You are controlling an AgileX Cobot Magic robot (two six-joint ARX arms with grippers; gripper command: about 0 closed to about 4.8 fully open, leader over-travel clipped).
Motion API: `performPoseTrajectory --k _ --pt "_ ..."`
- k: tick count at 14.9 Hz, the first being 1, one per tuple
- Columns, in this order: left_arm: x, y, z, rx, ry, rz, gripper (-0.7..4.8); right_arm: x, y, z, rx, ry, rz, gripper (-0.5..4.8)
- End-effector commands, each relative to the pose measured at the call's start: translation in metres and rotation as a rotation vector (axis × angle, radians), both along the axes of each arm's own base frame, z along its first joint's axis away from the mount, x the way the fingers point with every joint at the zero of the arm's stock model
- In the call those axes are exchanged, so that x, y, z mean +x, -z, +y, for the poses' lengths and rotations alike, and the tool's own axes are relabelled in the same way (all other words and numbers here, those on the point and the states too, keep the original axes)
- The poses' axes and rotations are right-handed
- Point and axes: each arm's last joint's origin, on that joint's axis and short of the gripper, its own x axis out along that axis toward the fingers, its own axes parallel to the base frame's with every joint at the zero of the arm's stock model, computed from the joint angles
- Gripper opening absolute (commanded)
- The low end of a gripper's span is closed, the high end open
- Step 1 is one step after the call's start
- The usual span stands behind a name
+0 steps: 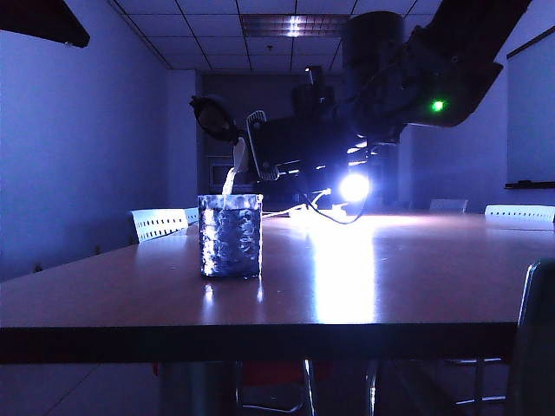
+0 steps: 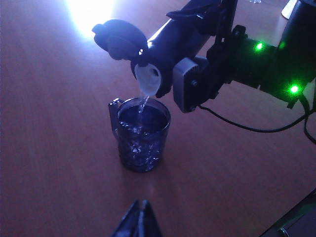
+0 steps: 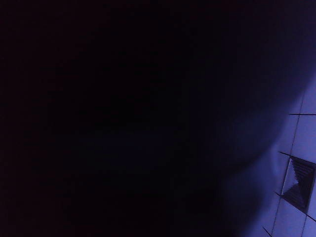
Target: Pick up the black thermos cup, pour some water from it into the cup, and then put the thermos cup back on the table.
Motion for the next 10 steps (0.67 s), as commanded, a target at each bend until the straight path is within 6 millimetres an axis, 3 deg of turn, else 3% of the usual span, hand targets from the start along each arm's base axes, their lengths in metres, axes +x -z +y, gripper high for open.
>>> performPoseTrajectory --k 1,10 --pt "-0.0002 -0.0035 -0.0001 -0.009 0.006 -0.015 -0.05 -0.0004 -0.0148 -0.0001 0.05 0.0 -0.072 2.15" --pt "-0.0002 -0.0035 -0.0001 -0.009 0.006 -0.015 -0.05 -0.0002 -0.0144 -0.0003 0.059 0.009 -0.064 2.25"
